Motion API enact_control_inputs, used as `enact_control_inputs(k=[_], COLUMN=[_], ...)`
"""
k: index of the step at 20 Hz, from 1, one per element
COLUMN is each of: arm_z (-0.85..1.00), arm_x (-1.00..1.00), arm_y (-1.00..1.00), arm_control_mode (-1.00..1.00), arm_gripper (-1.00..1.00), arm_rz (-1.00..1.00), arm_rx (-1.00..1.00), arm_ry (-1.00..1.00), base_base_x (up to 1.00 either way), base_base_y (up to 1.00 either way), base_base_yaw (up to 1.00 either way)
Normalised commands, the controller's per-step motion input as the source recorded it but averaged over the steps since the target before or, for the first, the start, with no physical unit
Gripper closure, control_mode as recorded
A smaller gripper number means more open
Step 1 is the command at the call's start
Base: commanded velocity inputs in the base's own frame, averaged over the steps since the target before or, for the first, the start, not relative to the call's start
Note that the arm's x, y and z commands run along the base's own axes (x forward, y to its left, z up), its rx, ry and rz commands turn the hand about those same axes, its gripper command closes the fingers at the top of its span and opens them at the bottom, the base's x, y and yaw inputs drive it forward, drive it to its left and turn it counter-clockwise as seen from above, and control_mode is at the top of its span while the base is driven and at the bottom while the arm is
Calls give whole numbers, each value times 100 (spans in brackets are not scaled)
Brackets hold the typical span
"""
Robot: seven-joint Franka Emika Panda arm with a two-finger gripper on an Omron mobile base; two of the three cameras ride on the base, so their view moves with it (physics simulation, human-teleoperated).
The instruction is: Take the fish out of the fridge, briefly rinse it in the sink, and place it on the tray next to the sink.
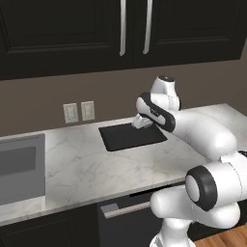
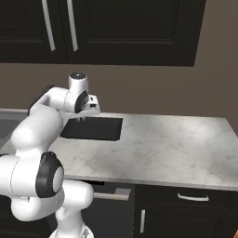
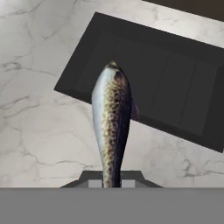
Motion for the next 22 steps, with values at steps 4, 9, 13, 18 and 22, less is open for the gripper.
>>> enact_control_inputs(k=[4, 9, 13, 18, 22], arm_z=[-79, -33, -17, -8, -17], arm_x=[0, 20, 31, 34, 43], arm_y=[0, 0, 0, 0, 0], arm_control_mode=[-100, -100, -100, -100, -100], arm_gripper=[100, 100, 100, 100, 100], arm_rz=[0, 0, 0, 0, 0], arm_rx=[-10, -2, 0, 0, -2], arm_ry=[3, 0, 0, 0, 0], base_base_x=[0, 0, 0, 0, 0], base_base_y=[0, 0, 0, 0, 0], base_base_yaw=[0, 0, 0, 0, 0])
